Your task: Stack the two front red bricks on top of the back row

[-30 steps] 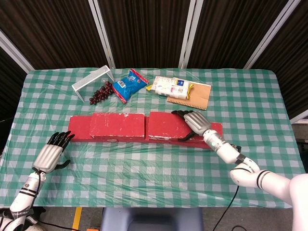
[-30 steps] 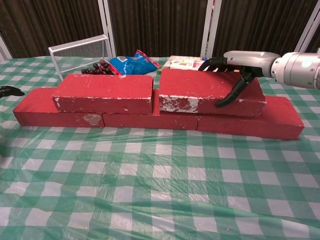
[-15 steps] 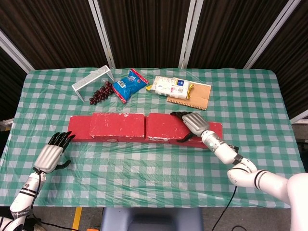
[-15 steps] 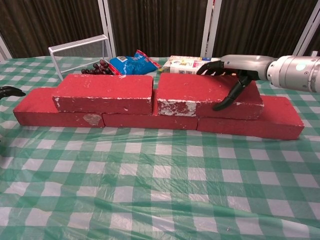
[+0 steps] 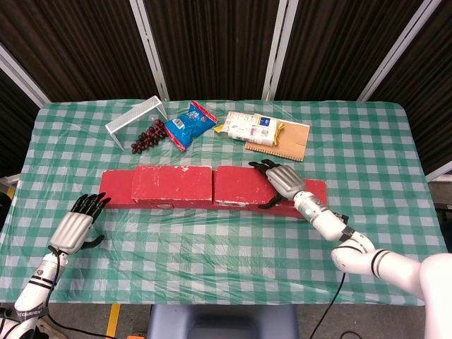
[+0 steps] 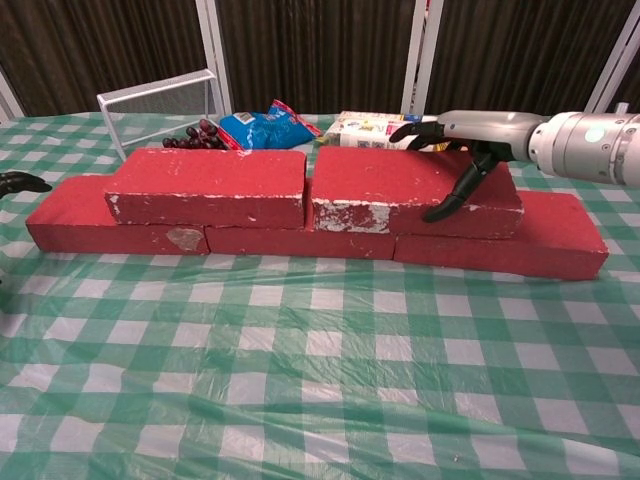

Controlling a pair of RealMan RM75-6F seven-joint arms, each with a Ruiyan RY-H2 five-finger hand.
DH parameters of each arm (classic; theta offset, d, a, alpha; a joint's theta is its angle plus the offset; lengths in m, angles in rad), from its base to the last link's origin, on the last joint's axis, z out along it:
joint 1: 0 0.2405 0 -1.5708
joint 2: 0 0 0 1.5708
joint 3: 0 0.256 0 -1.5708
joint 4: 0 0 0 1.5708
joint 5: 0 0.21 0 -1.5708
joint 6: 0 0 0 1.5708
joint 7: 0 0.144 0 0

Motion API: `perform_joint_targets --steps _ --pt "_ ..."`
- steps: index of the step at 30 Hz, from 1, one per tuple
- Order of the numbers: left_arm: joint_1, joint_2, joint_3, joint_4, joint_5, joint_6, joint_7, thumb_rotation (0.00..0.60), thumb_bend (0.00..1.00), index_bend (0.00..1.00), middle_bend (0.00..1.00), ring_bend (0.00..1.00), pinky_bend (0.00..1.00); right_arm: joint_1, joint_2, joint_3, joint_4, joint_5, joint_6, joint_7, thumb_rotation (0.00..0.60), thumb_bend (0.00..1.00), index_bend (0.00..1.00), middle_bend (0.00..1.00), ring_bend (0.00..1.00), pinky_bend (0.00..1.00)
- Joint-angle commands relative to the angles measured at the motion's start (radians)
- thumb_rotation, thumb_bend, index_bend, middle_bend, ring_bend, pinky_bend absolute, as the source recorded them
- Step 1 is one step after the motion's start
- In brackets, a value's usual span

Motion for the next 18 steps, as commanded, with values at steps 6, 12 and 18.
perform_joint_targets --steps 6,12,18 --pt "0.000 0.000 0.000 -0.001 0.000 0.000 -0.001 0.600 0.28 0.00 0.00 0.00 0.00 0.001 0.001 0.002 -0.004 0.023 -0.015 -0.021 0.600 0.20 0.12 0.27 0.14 0.35" --pt "0.000 -0.001 -0.001 0.000 0.000 -0.001 -0.002 0.600 0.28 0.00 0.00 0.00 0.00 0.004 0.006 0.006 -0.012 0.045 -0.031 -0.039 0.600 0.17 0.08 0.25 0.12 0.33" --pt "-0.001 -0.001 -0.001 0.001 0.001 -0.002 -0.005 0.600 0.28 0.00 0.00 0.00 0.00 0.004 0.012 0.009 -0.027 0.050 -0.035 -0.042 0.592 0.12 0.05 0.24 0.11 0.31"
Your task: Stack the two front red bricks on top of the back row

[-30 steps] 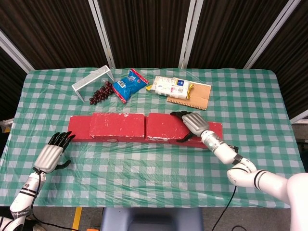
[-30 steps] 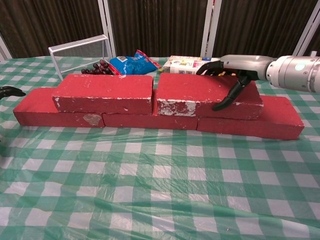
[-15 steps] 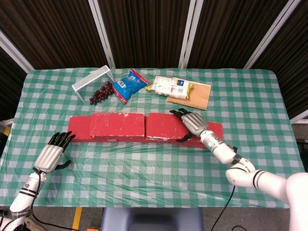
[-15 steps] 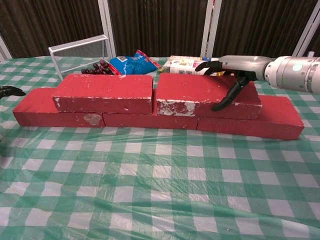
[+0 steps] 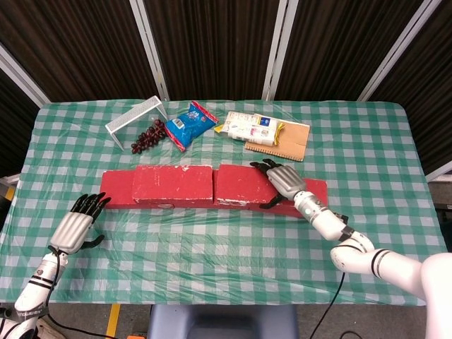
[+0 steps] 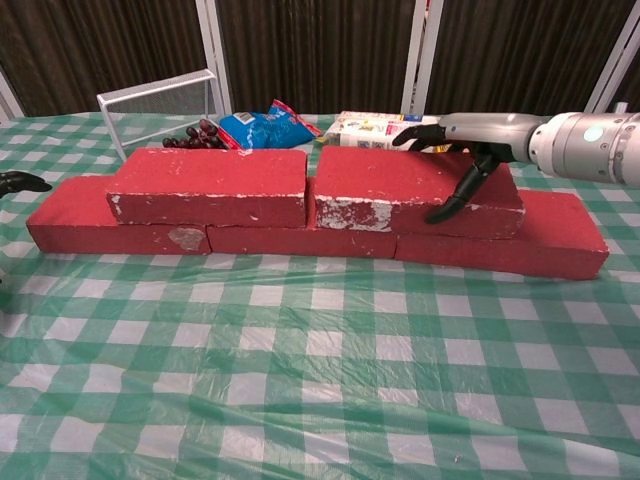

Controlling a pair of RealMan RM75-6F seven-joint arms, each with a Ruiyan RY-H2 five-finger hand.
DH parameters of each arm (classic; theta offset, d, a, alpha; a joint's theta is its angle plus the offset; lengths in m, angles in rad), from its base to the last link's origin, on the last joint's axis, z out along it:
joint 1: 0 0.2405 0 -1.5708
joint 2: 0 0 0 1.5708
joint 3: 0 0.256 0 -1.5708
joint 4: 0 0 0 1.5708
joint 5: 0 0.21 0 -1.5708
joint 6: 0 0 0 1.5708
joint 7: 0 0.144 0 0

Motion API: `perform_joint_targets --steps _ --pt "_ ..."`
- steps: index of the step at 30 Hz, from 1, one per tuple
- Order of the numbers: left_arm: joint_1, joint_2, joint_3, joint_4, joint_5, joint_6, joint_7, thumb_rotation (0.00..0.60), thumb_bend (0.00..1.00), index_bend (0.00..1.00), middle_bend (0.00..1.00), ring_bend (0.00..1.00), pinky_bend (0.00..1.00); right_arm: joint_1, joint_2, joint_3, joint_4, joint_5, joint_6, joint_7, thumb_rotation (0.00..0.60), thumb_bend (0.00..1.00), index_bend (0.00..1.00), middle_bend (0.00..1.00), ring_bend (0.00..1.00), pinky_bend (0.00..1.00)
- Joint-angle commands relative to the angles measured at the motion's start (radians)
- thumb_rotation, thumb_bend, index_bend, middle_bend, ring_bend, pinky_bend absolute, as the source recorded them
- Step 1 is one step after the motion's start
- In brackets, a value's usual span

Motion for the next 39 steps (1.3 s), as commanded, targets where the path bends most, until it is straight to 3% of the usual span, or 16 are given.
perform_joint_targets --steps 1,15,21,26,33,39 --pt "0.000 0.000 0.000 0.000 0.000 0.001 -0.001 0.600 0.28 0.00 0.00 0.00 0.00 0.000 0.003 0.001 -0.006 0.000 0.000 0.002 0.587 0.12 0.05 0.24 0.11 0.31" --pt "0.001 0.002 0.000 -0.002 0.003 0.005 -0.003 0.600 0.28 0.00 0.00 0.00 0.00 -0.003 0.020 0.002 -0.031 0.013 -0.006 -0.014 0.544 0.08 0.00 0.16 0.03 0.23" --pt "0.003 0.005 0.000 -0.008 0.006 0.013 0.000 0.600 0.28 0.00 0.00 0.00 0.00 -0.051 0.075 0.013 -0.091 -0.034 0.095 0.047 0.544 0.07 0.00 0.10 0.00 0.16" --pt "0.007 0.007 0.001 -0.014 0.012 0.026 0.007 0.600 0.28 0.00 0.00 0.00 0.00 -0.121 0.171 -0.017 -0.151 -0.108 0.197 0.107 0.542 0.07 0.00 0.09 0.00 0.14" --pt "0.009 0.007 0.000 -0.020 0.009 0.026 0.021 0.600 0.28 0.00 0.00 0.00 0.00 -0.229 0.252 -0.102 -0.118 -0.175 0.301 0.096 0.542 0.07 0.25 0.09 0.00 0.13" --pt "0.006 0.001 0.000 -0.018 0.005 0.014 0.031 0.600 0.28 0.00 0.00 0.00 0.00 -0.266 0.249 -0.150 -0.054 -0.180 0.275 0.125 0.523 0.07 0.33 0.07 0.00 0.10"
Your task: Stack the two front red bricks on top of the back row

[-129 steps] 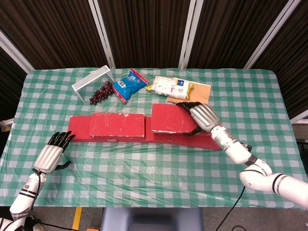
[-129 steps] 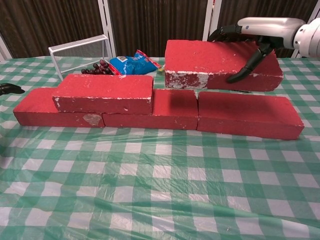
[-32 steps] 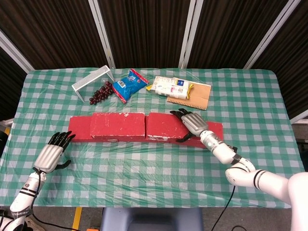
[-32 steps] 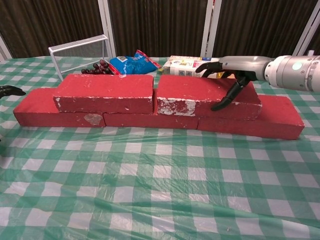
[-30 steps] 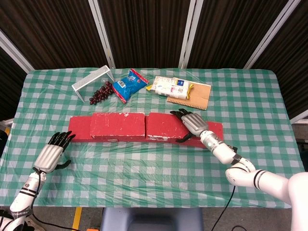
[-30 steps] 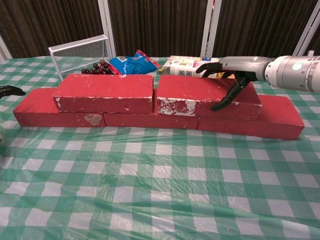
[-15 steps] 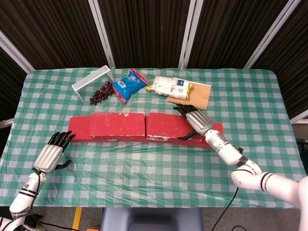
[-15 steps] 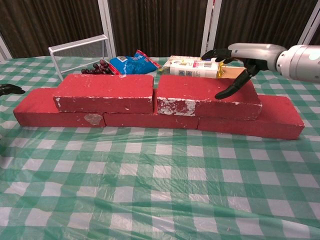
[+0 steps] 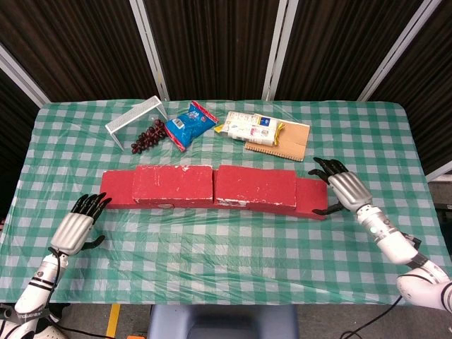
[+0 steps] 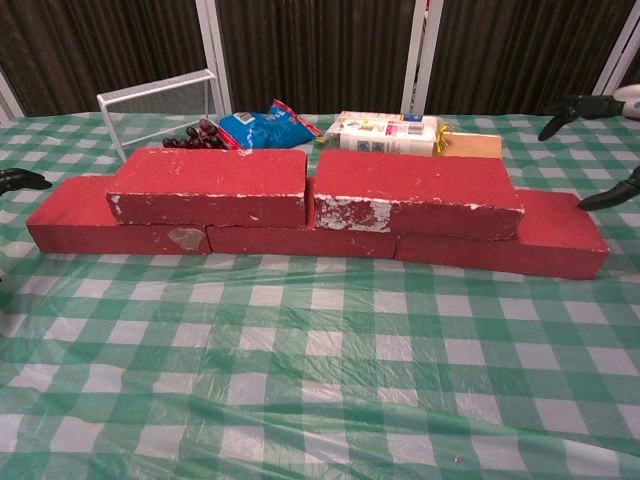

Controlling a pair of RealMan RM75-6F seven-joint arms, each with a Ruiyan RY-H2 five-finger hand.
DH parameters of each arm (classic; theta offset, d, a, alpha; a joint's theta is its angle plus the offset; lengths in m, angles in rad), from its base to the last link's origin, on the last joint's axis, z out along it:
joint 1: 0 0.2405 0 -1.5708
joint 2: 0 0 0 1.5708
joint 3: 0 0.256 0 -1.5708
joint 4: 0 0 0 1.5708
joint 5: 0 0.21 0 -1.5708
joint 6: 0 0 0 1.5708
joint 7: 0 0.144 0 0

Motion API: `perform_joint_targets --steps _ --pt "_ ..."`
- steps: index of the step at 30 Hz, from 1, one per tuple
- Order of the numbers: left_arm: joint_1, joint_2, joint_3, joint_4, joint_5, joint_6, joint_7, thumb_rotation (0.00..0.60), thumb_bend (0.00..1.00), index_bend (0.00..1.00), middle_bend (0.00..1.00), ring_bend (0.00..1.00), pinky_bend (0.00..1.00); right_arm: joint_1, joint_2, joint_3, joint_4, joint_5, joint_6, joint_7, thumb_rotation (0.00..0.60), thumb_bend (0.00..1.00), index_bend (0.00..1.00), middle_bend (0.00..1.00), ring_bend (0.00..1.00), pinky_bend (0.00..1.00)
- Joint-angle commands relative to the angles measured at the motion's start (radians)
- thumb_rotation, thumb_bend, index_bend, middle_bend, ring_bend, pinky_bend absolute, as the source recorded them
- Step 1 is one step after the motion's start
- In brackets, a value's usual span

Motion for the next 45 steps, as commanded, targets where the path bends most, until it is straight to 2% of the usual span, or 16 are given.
perform_joint_targets --steps 1,10,29,39,45 --pt "-0.002 -0.003 0.000 0.001 -0.001 -0.004 0.003 0.600 0.28 0.00 0.00 0.00 0.00 -0.009 -0.010 -0.016 0.032 -0.005 -0.022 0.032 0.521 0.07 0.34 0.07 0.00 0.09" --pt "-0.003 -0.005 0.001 0.002 -0.002 -0.009 0.008 0.600 0.28 0.00 0.00 0.00 0.00 0.013 -0.056 -0.033 0.071 -0.051 -0.050 0.058 0.518 0.07 0.37 0.07 0.00 0.08" --pt "-0.006 -0.001 0.000 0.006 -0.007 -0.019 -0.005 0.600 0.28 0.00 0.00 0.00 0.00 0.065 -0.114 -0.008 0.069 -0.036 -0.112 0.050 0.518 0.07 0.36 0.06 0.00 0.08" --pt "-0.006 0.000 0.001 0.006 -0.005 -0.018 -0.009 0.600 0.28 0.00 0.00 0.00 0.00 0.070 -0.119 -0.007 0.064 -0.037 -0.111 0.051 0.518 0.07 0.33 0.06 0.00 0.08" --pt "-0.004 0.003 -0.001 0.003 -0.004 -0.009 -0.010 0.600 0.28 0.00 0.00 0.00 0.00 0.043 -0.095 -0.015 0.045 -0.040 -0.071 0.056 0.518 0.07 0.31 0.06 0.00 0.08"
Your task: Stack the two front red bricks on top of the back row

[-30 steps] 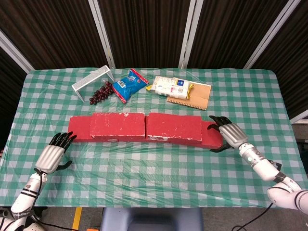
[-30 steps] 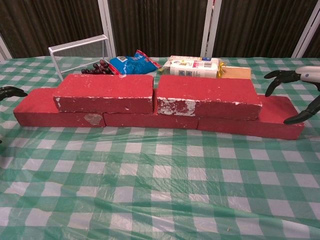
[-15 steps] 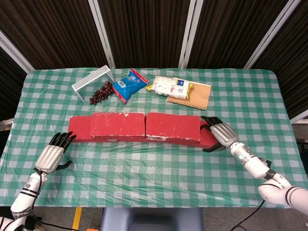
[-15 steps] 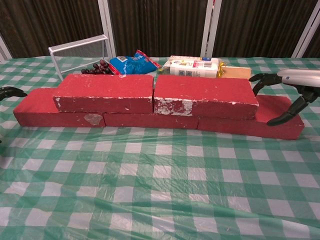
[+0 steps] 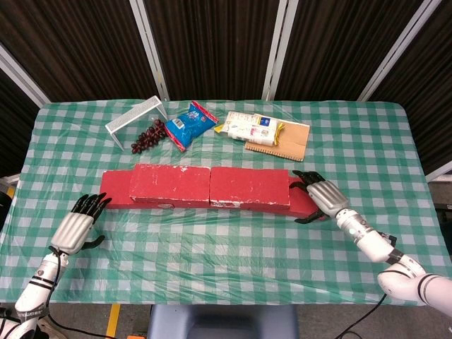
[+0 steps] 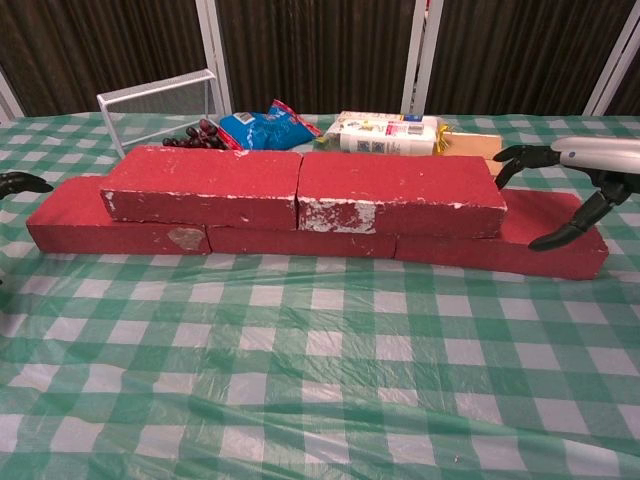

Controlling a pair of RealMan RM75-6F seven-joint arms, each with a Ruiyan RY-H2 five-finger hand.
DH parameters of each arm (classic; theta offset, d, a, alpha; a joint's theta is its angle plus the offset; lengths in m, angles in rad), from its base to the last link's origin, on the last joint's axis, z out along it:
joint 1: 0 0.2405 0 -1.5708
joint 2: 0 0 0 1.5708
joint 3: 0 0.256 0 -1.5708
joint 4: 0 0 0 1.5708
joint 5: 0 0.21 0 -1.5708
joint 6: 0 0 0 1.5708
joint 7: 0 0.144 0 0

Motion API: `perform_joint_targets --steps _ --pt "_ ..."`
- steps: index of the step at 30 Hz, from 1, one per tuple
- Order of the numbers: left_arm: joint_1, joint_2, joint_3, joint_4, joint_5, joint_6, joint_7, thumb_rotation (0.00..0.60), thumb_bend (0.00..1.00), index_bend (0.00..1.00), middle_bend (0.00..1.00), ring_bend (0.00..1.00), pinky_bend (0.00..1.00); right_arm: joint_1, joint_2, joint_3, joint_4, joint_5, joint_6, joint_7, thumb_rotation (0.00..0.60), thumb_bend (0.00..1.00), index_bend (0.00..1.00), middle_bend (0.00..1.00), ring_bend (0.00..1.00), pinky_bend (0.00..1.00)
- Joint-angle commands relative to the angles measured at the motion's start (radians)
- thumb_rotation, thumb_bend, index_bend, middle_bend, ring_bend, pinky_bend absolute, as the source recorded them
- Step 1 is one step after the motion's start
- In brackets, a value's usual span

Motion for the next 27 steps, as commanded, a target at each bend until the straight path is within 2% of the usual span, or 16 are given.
perform_joint_targets --steps 1,6,10,15,18,20,22,27 --pt "0.001 0.001 -0.001 -0.002 0.001 0.005 0.000 0.600 0.28 0.00 0.00 0.00 0.00 -0.020 0.018 -0.005 -0.016 -0.003 0.029 0.009 0.518 0.07 0.30 0.05 0.00 0.08" --pt "0.008 0.007 -0.003 -0.014 0.009 0.030 0.007 0.600 0.28 0.00 0.00 0.00 0.00 -0.093 0.072 -0.014 -0.079 -0.034 0.172 0.043 0.516 0.07 0.18 0.04 0.00 0.08" --pt "0.015 0.011 -0.005 -0.027 0.012 0.048 0.019 0.600 0.28 0.00 0.00 0.00 0.00 -0.192 0.106 -0.015 -0.153 -0.064 0.371 -0.011 0.519 0.07 0.06 0.01 0.00 0.08" --pt "0.031 0.022 -0.012 -0.053 0.015 0.089 0.045 0.600 0.30 0.00 0.00 0.00 0.00 -0.360 0.124 -0.047 -0.272 -0.060 0.591 -0.283 0.527 0.07 0.00 0.00 0.00 0.03" --pt "0.044 0.030 -0.016 -0.069 0.024 0.127 0.060 0.600 0.30 0.00 0.00 0.00 0.00 -0.451 0.083 -0.057 -0.277 -0.057 0.708 -0.433 0.527 0.07 0.00 0.00 0.00 0.00" --pt "0.053 0.034 -0.020 -0.080 0.023 0.147 0.076 0.600 0.30 0.00 0.00 0.00 0.00 -0.486 0.055 -0.062 -0.263 -0.043 0.729 -0.481 0.534 0.07 0.00 0.00 0.00 0.00" --pt "0.060 0.039 -0.022 -0.089 0.023 0.160 0.088 0.600 0.31 0.00 0.00 0.00 0.00 -0.489 0.072 -0.071 -0.280 -0.050 0.714 -0.500 0.544 0.07 0.00 0.00 0.00 0.00" --pt "0.070 0.047 -0.027 -0.112 0.014 0.169 0.123 0.600 0.32 0.00 0.00 0.00 0.00 -0.503 0.083 -0.051 -0.298 -0.047 0.719 -0.507 0.543 0.07 0.00 0.00 0.00 0.00"
